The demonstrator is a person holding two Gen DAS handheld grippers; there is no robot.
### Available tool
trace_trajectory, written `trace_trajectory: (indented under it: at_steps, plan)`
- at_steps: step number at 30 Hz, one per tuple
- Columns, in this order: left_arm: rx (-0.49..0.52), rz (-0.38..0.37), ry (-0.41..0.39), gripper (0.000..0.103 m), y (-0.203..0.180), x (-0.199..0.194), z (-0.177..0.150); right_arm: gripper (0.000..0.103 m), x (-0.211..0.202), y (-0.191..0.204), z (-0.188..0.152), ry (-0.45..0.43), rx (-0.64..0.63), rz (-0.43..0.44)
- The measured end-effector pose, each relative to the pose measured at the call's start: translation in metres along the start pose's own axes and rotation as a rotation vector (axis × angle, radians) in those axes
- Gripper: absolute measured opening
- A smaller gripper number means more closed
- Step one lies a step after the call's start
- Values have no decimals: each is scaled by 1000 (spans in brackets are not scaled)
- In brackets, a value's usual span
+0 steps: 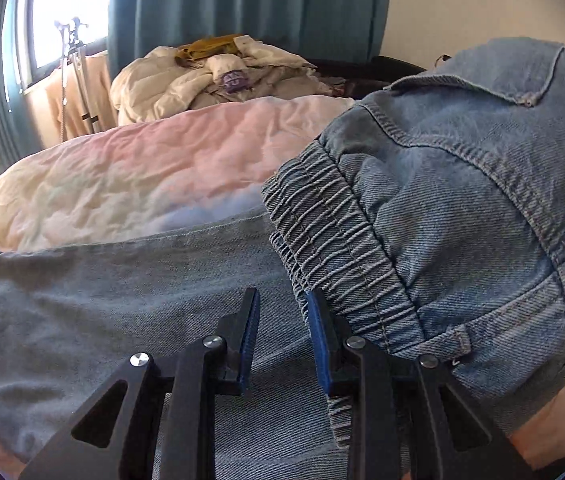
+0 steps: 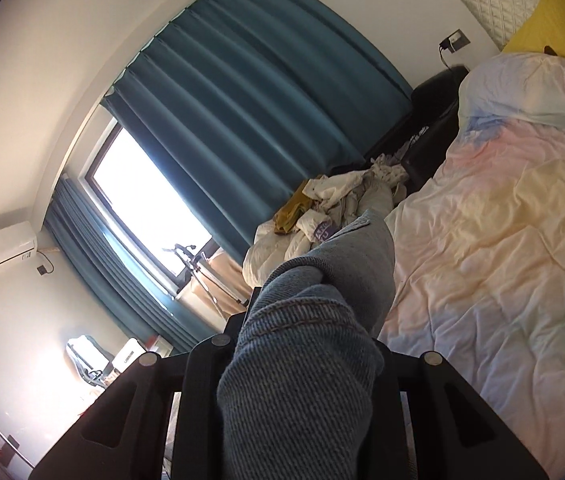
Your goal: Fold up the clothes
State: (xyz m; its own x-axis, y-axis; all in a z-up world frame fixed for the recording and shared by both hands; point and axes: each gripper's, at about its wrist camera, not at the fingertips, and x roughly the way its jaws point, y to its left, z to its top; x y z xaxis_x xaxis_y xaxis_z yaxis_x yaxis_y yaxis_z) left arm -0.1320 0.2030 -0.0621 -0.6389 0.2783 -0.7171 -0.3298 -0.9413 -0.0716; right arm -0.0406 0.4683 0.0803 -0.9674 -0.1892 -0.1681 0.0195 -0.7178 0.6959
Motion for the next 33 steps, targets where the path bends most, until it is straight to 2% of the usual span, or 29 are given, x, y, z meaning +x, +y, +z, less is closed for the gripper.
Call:
trace_trajectory:
  at_steps: [3, 6, 8, 13, 21, 29, 33]
  plan:
    - [-5, -40, 22, 26, -25, 20, -1, 23, -10, -5, 12, -48, -34, -35]
    - [10, -8, 34, 26, -29, 24, -1, 23, -10, -11, 14, -58, -53, -68]
    - [-1, 18, 38, 26, -19, 18, 1, 23, -7, -11, 12, -62, -61, -65]
    - [-79, 35, 15, 26, 25, -22, 14, 23, -2, 13, 5, -67, -140, -35]
    - [-62, 161, -100, 26, 90, -105, 17, 23, 14, 84, -29, -45, -357, -31]
    - [-183, 171, -158, 26, 168, -145, -1, 23, 36, 149, -85, -24, -521, -81]
    - [-269, 144, -199, 26, 205, -157, -6, 23, 47, 177, -116, -32, -582, -117]
